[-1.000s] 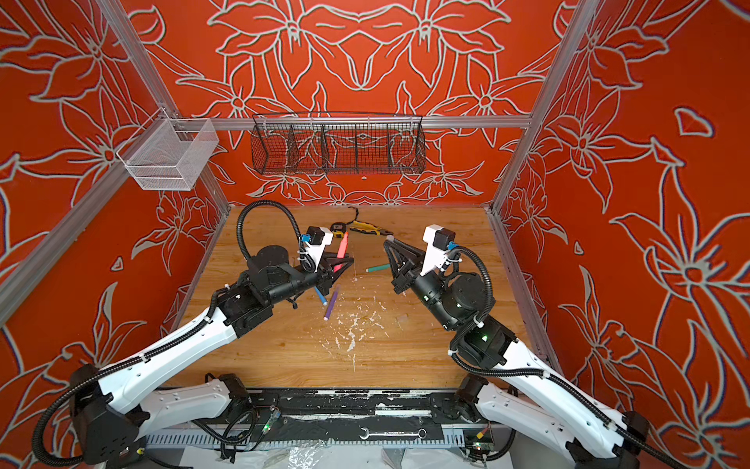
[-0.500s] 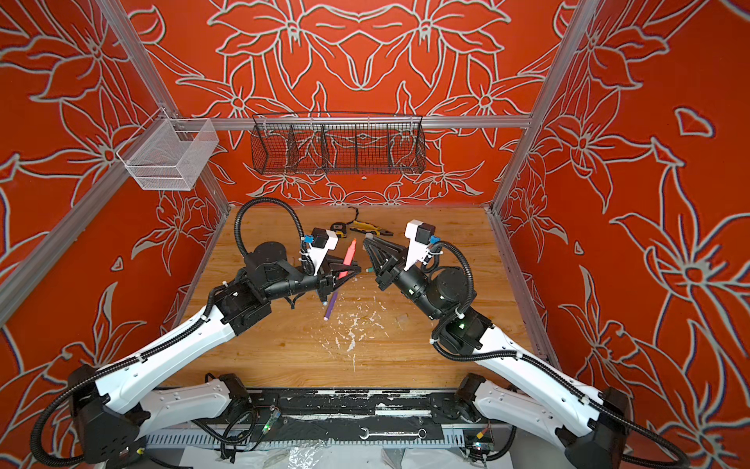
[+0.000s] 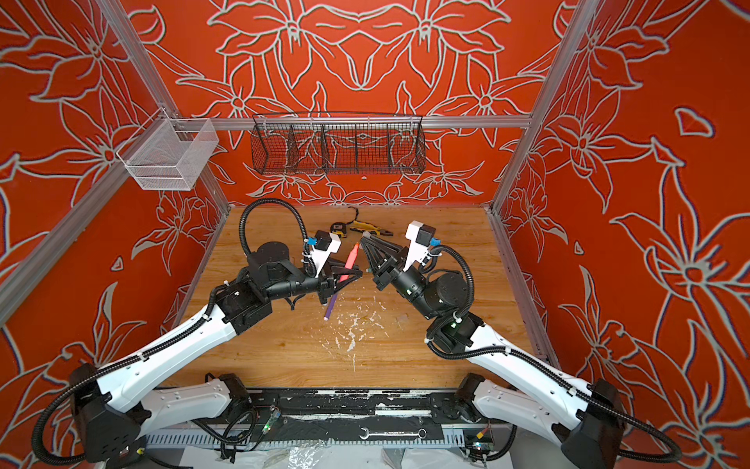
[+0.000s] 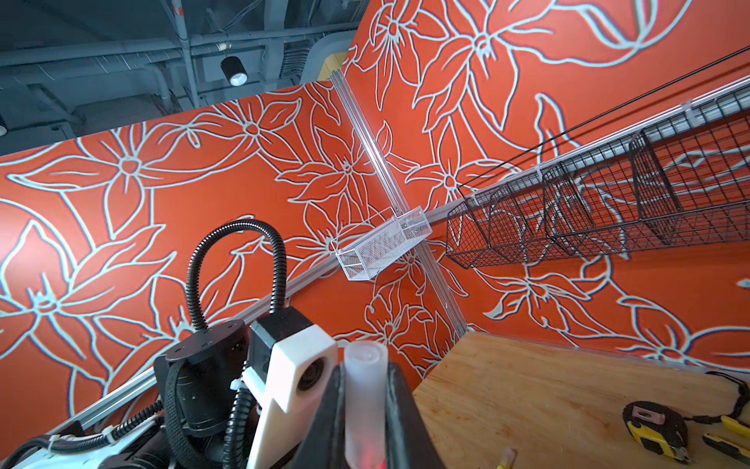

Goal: Insert the pens into the pen caps
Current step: 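Lift the cap with the right gripper and bring it above the pink marker, then lower the held cap onto the pink marker tip held by the left gripper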

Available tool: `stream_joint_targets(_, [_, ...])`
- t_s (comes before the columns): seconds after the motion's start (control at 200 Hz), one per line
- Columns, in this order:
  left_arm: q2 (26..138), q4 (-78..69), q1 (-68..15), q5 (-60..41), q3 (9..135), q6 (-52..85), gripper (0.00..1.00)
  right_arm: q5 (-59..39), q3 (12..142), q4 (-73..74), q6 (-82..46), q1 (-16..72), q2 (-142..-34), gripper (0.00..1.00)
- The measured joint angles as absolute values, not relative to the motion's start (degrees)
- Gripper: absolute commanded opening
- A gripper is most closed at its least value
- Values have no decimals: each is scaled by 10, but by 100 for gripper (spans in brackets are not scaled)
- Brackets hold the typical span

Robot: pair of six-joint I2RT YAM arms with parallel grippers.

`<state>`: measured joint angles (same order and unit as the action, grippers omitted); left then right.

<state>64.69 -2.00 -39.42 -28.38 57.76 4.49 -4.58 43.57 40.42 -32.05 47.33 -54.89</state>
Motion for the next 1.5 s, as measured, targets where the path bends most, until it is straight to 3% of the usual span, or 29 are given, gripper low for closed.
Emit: stream_joint_targets(1.501, [656,4,-398,-296,590,34,0,-49,420,459,-316,473,-569,0])
